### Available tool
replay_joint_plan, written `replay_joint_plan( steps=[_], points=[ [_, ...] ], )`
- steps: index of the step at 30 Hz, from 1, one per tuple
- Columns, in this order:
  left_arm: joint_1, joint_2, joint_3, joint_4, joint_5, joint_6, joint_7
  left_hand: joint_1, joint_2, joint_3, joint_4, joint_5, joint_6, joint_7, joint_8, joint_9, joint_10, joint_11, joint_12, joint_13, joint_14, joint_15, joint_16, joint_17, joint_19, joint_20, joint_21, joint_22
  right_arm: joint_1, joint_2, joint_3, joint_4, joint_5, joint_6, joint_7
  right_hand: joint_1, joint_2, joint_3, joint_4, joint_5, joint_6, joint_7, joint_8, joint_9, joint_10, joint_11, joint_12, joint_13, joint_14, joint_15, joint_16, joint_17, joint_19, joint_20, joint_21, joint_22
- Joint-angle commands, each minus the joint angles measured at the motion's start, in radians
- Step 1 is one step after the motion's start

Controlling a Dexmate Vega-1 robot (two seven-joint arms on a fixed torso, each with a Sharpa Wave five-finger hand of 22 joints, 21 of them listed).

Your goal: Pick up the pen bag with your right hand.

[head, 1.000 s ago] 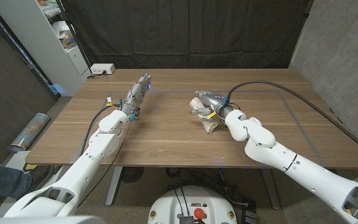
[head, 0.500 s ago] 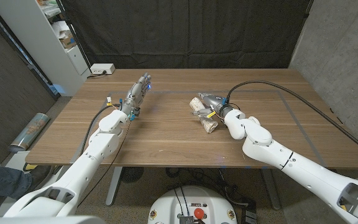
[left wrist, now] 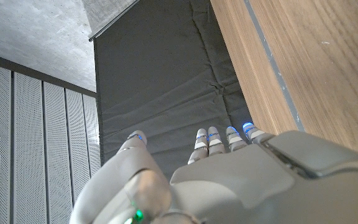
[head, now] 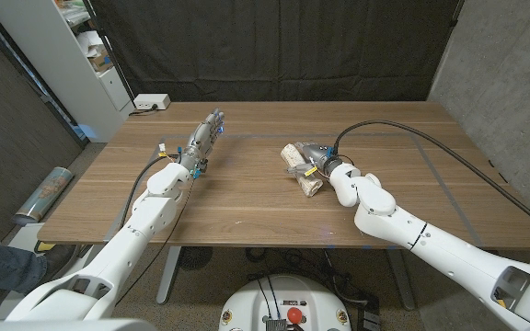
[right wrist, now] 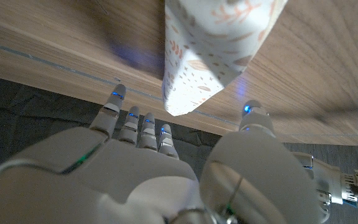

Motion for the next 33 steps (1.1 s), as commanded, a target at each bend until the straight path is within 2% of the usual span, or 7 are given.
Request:
replay_joint_plan(
  steps=[1, 8, 12, 15, 17, 26, 33],
  points=[
    [0.0, -0.001, -0.001, 0.008, 0.002, 0.006, 0.001, 0.003, 0.008, -0.001, -0.006, -0.002, 0.009, 0.002, -0.001, 0.004, -0.003, -0.003, 0.001, 0.003, 0.0, 0.005, -0.001, 0.003, 0.0, 0.004, -0.002, 0.005, 0.014, 0.008, -0.02, 0.036, -0.003, -0.017, -0.016, 0.013, 0.0, -0.007, -0.002, 0.008, 0.009, -0.006, 0.011, 0.002, 0.009, -0.005, 0.009, 0.002, 0.008, -0.003, 0.004, 0.001, 0.013, -0.002, 0.004, 0.005],
    [-0.015, -0.008, 0.005, 0.025, 0.005, 0.009, -0.006, 0.002, 0.009, -0.002, -0.006, -0.002, 0.009, 0.003, -0.002, 0.004, -0.003, -0.004, 0.002, 0.003, 0.0, 0.005, -0.001, 0.003, -0.001, 0.005, -0.002, 0.005, 0.016, 0.008, -0.025, 0.05, 0.006, -0.013, -0.031, 0.018, 0.002, -0.009, -0.003, 0.013, 0.022, -0.011, 0.015, 0.002, 0.021, -0.015, 0.011, 0.003, 0.024, -0.016, 0.011, 0.001, 0.024, -0.003, 0.007, 0.006],
    [-0.024, -0.013, 0.01, 0.037, 0.008, 0.009, -0.014, 0.002, 0.009, -0.002, -0.007, -0.002, 0.01, 0.003, -0.002, 0.004, -0.003, -0.004, 0.002, 0.003, -0.001, 0.005, -0.001, 0.003, -0.001, 0.005, -0.002, 0.005, 0.016, 0.005, -0.029, 0.051, 0.003, -0.016, -0.035, 0.023, 0.006, -0.011, -0.004, 0.018, 0.031, -0.012, 0.017, 0.001, 0.033, -0.033, 0.015, 0.004, 0.036, -0.03, 0.016, 0.003, 0.041, -0.004, 0.012, 0.007],
    [-0.029, -0.015, 0.013, 0.045, 0.01, 0.013, -0.019, 0.002, 0.009, -0.002, -0.007, -0.002, 0.009, 0.003, -0.002, 0.004, -0.003, -0.004, 0.001, 0.003, -0.001, 0.005, -0.001, 0.003, -0.001, 0.005, -0.002, 0.005, 0.016, 0.003, -0.032, 0.052, 0.001, -0.017, -0.038, 0.032, 0.013, -0.012, -0.006, 0.025, 0.043, -0.015, 0.019, 0.001, 0.042, -0.046, 0.016, 0.006, 0.056, -0.046, 0.025, 0.006, 0.074, -0.01, 0.023, 0.008],
    [-0.03, -0.016, 0.015, 0.045, 0.013, 0.014, -0.018, 0.002, 0.009, -0.002, -0.007, -0.002, 0.01, 0.003, -0.002, 0.004, -0.004, -0.005, 0.001, 0.003, -0.001, 0.005, -0.001, 0.003, -0.001, 0.005, -0.002, 0.005, 0.017, 0.002, -0.033, 0.053, 0.002, -0.018, -0.036, 0.039, 0.017, -0.012, -0.007, 0.03, 0.052, -0.016, 0.02, 0.001, 0.049, -0.046, 0.018, 0.007, 0.066, -0.06, 0.029, 0.009, 0.1, -0.014, 0.03, 0.009],
    [-0.022, -0.01, 0.012, 0.032, 0.016, 0.022, -0.014, 0.001, 0.01, -0.003, -0.008, -0.002, 0.012, 0.003, -0.001, 0.004, -0.004, -0.007, 0.001, 0.003, 0.0, 0.004, -0.001, 0.003, -0.001, 0.007, -0.003, 0.005, 0.03, 0.006, -0.051, 0.068, -0.008, -0.025, -0.021, 0.062, 0.025, -0.018, -0.012, 0.045, 0.088, -0.012, 0.025, 0.002, 0.081, -0.048, 0.024, 0.013, 0.115, -0.08, 0.052, 0.023, 0.23, -0.028, 0.066, 0.01],
    [-0.008, -0.003, 0.008, 0.009, 0.015, 0.031, -0.003, 0.001, 0.01, -0.003, -0.009, -0.002, 0.012, 0.003, -0.002, 0.004, -0.004, -0.007, 0.001, 0.003, 0.0, 0.005, -0.001, 0.003, -0.001, 0.009, -0.002, 0.005, 0.042, 0.014, -0.064, 0.082, -0.019, -0.021, -0.022, 0.086, 0.039, -0.018, -0.015, 0.055, 0.136, -0.002, 0.034, 0.002, 0.123, -0.059, 0.033, 0.016, 0.181, -0.097, 0.081, 0.038, 0.319, -0.08, 0.086, 0.011]
  ],
)
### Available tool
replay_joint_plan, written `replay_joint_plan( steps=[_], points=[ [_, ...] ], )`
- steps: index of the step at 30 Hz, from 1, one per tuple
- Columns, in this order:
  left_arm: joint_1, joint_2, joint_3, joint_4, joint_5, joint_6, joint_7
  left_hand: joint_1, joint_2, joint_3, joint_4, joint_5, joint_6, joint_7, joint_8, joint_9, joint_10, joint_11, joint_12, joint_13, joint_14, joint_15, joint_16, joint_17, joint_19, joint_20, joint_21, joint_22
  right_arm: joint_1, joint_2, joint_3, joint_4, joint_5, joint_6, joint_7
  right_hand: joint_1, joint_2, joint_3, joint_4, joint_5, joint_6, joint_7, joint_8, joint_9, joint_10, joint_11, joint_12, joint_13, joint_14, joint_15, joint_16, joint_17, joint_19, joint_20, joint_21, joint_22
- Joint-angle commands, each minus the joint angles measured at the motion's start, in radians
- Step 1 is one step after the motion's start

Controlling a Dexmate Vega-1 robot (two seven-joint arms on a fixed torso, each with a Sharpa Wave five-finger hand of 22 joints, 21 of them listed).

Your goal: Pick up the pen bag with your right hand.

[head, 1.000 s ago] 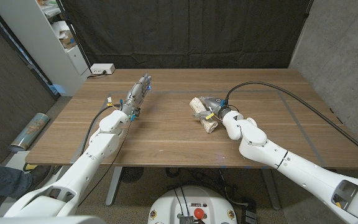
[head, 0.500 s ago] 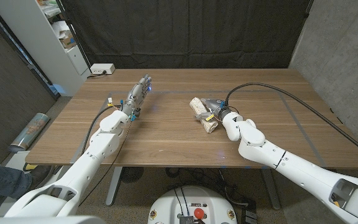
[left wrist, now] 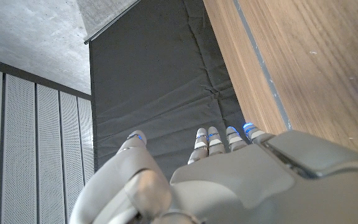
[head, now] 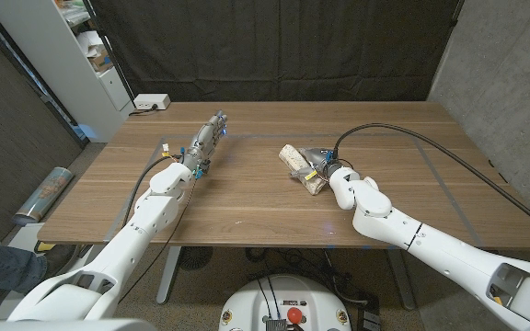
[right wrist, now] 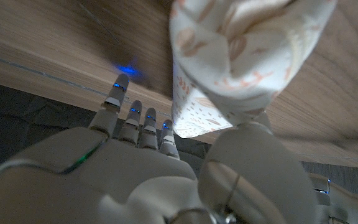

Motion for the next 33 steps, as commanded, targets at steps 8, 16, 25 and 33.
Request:
replay_joint_plan(
  steps=[8, 16, 25, 33],
  points=[
    [0.019, 0.008, 0.0, -0.031, 0.001, 0.018, 0.017, 0.001, 0.011, 0.0, -0.005, -0.002, 0.003, 0.003, -0.002, 0.004, -0.004, -0.005, 0.001, 0.003, 0.0, 0.004, -0.001, 0.003, -0.001, 0.01, -0.002, 0.005, 0.005, 0.012, -0.014, 0.031, -0.023, 0.031, -0.065, 0.06, 0.039, 0.0, 0.0, 0.008, 0.179, -0.008, 0.041, 0.003, 0.175, -0.044, 0.05, 0.017, 0.24, -0.073, 0.113, 0.055, 0.232, -0.123, 0.07, 0.014],
    [0.01, -0.005, 0.01, -0.014, 0.003, 0.012, 0.012, 0.0, 0.012, 0.0, -0.006, -0.003, 0.003, 0.001, -0.002, 0.005, -0.002, -0.007, 0.002, 0.003, -0.001, 0.004, -0.001, 0.003, -0.001, 0.01, -0.002, 0.005, -0.001, 0.016, -0.016, 0.03, -0.046, 0.018, -0.078, 0.113, 0.09, 0.012, -0.002, -0.019, 0.403, -0.05, 0.094, 0.004, 0.357, -0.077, 0.101, 0.032, 0.433, -0.142, 0.196, 0.109, 0.336, -0.199, 0.111, 0.022],
    [0.008, -0.011, 0.017, -0.015, 0.009, 0.013, 0.015, 0.0, 0.013, -0.001, -0.007, -0.003, 0.003, 0.002, -0.002, 0.005, -0.003, -0.007, 0.002, 0.003, -0.002, 0.004, -0.002, 0.003, -0.001, 0.01, -0.002, 0.005, -0.022, 0.004, -0.003, 0.015, -0.046, 0.016, -0.092, 0.132, 0.108, 0.021, -0.005, -0.029, 0.445, -0.058, 0.1, 0.004, 0.405, -0.085, 0.116, 0.038, 0.468, -0.15, 0.206, 0.121, 0.356, -0.21, 0.122, 0.024],
    [0.012, -0.012, 0.02, -0.023, 0.011, 0.016, 0.022, -0.001, 0.014, -0.002, -0.008, -0.003, 0.003, 0.001, -0.003, 0.005, -0.004, -0.007, 0.001, 0.003, -0.002, 0.005, -0.002, 0.003, -0.001, 0.011, -0.002, 0.005, -0.036, -0.006, 0.01, -0.003, -0.046, 0.018, -0.1, 0.14, 0.118, 0.026, -0.005, -0.035, 0.455, -0.059, 0.098, 0.004, 0.414, -0.085, 0.118, 0.04, 0.48, -0.152, 0.209, 0.127, 0.361, -0.213, 0.126, 0.025]
  ],
)
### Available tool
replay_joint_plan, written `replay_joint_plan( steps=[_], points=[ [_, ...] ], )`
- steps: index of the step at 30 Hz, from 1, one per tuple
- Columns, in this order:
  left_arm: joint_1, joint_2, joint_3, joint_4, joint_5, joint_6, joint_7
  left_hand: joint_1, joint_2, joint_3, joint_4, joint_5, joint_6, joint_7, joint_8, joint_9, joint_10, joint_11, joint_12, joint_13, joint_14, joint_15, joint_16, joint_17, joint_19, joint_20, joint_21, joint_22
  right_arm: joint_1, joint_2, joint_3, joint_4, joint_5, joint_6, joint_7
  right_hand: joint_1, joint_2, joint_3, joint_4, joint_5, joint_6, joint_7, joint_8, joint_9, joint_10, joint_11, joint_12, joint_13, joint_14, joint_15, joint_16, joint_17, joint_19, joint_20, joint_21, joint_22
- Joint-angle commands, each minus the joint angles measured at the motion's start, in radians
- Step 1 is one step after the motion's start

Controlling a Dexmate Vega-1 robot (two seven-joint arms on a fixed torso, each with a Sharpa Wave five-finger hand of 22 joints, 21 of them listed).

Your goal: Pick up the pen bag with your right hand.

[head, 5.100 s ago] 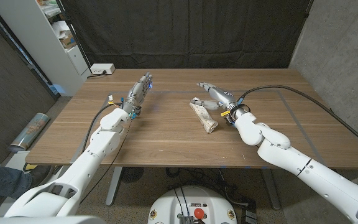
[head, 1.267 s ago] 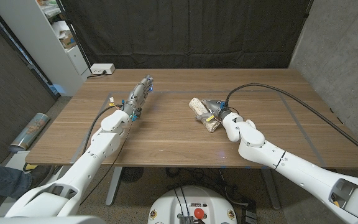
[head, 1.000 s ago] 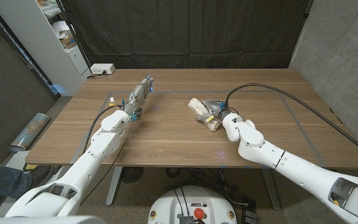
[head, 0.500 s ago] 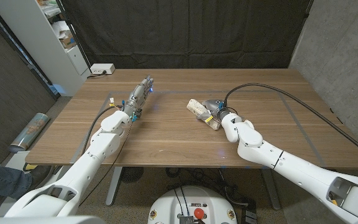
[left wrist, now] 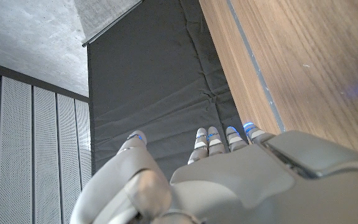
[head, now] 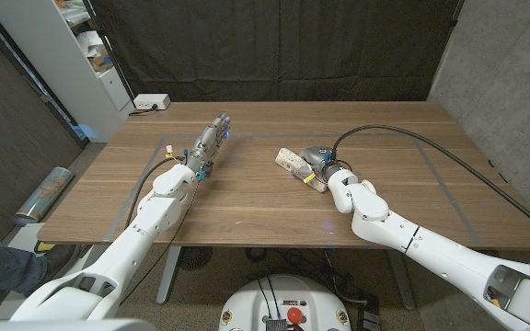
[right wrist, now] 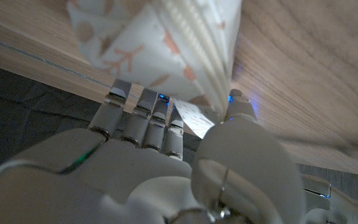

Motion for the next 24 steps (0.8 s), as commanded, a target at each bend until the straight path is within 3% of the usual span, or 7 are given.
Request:
replay_joint_plan(
  steps=[1, 24],
  points=[
    [0.002, -0.005, 0.007, -0.005, 0.004, 0.003, 0.007, 0.003, 0.01, 0.002, -0.004, -0.003, 0.004, 0.001, -0.002, 0.005, -0.004, -0.009, 0.001, 0.003, -0.002, 0.004, -0.002, 0.003, -0.006, 0.005, -0.002, 0.005, -0.023, -0.016, 0.019, -0.026, -0.003, 0.003, -0.019, 0.019, 0.007, 0.008, -0.001, -0.004, 0.014, 0.001, 0.002, 0.004, 0.015, -0.001, 0.006, 0.003, 0.009, -0.031, 0.008, 0.006, 0.085, -0.076, 0.008, 0.005],
    [-0.014, 0.001, 0.019, -0.005, 0.016, 0.012, 0.003, 0.003, 0.012, 0.001, -0.007, -0.003, 0.005, 0.001, -0.003, 0.005, -0.002, -0.008, 0.002, 0.003, -0.002, 0.004, -0.002, 0.003, -0.007, 0.006, -0.002, 0.006, -0.051, -0.035, 0.058, -0.116, -0.023, 0.001, 0.003, 0.044, 0.019, 0.02, -0.009, -0.025, 0.022, 0.004, -0.009, 0.004, 0.015, 0.002, 0.001, 0.009, -0.003, -0.024, -0.006, 0.016, 0.075, -0.074, 0.01, 0.007]
  ],
)
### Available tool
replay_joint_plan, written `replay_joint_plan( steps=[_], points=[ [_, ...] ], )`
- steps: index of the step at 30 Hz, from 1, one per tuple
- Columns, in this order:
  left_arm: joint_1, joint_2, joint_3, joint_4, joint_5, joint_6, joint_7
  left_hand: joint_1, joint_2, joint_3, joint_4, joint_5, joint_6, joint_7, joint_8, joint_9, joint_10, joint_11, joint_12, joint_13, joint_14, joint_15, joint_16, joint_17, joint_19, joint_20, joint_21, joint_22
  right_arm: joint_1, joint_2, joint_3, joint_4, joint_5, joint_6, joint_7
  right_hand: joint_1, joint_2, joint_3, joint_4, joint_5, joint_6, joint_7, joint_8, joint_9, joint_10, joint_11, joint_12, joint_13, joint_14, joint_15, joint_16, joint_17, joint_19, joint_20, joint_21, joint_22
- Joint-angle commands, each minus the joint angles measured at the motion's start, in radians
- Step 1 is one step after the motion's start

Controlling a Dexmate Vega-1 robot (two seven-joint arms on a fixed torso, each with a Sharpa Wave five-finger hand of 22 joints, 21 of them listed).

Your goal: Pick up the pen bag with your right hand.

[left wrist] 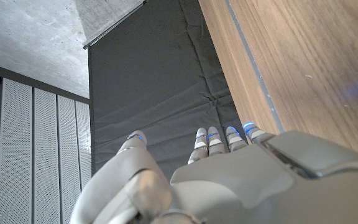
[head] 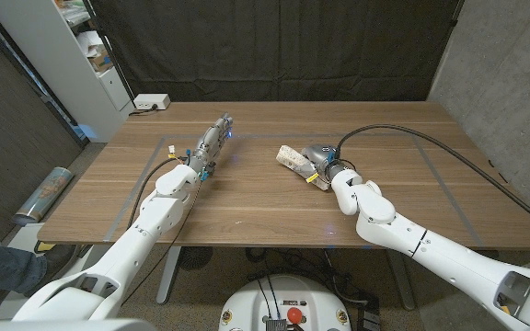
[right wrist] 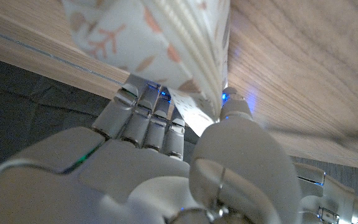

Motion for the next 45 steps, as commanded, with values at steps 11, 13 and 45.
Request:
replay_joint_plan(
  steps=[11, 13, 45],
  points=[
    [-0.019, 0.01, 0.013, 0.0, 0.012, 0.009, -0.011, 0.002, 0.013, 0.0, -0.008, 0.0, 0.005, 0.002, -0.003, 0.005, -0.003, -0.007, 0.002, 0.002, -0.002, 0.004, -0.001, 0.003, -0.007, 0.006, -0.002, 0.006, -0.02, -0.015, 0.036, -0.089, -0.039, 0.007, 0.024, 0.016, -0.001, 0.01, -0.001, -0.016, 0.006, 0.003, -0.011, 0.004, -0.013, 0.003, -0.009, 0.007, -0.022, -0.016, -0.019, 0.007, -0.022, 0.012, -0.006, 0.001],
    [-0.019, 0.01, 0.013, 0.002, 0.012, 0.009, -0.012, 0.002, 0.013, 0.0, -0.008, 0.0, 0.005, 0.002, -0.003, 0.005, -0.003, -0.007, 0.002, 0.002, -0.002, 0.003, -0.001, 0.003, -0.007, 0.006, -0.002, 0.006, -0.021, -0.015, 0.039, -0.095, -0.046, 0.009, 0.027, 0.016, -0.002, 0.01, -0.001, -0.017, 0.006, 0.003, -0.012, 0.004, -0.014, 0.002, -0.009, 0.007, -0.021, -0.015, -0.019, 0.007, -0.022, 0.013, -0.006, 0.001],
    [-0.004, 0.014, 0.001, -0.001, 0.002, -0.009, -0.02, 0.001, 0.016, -0.002, -0.012, -0.001, 0.005, 0.002, -0.004, 0.005, -0.003, -0.009, 0.002, 0.002, -0.001, 0.005, -0.001, 0.003, -0.008, 0.006, -0.002, 0.006, -0.069, -0.011, 0.103, -0.178, -0.121, 0.049, -0.002, 0.029, -0.006, 0.013, -0.002, -0.045, 0.105, -0.02, 0.003, 0.004, 0.055, -0.006, 0.002, 0.007, 0.017, -0.027, -0.022, 0.019, -0.017, 0.012, 0.005, 0.001]
  ],
)
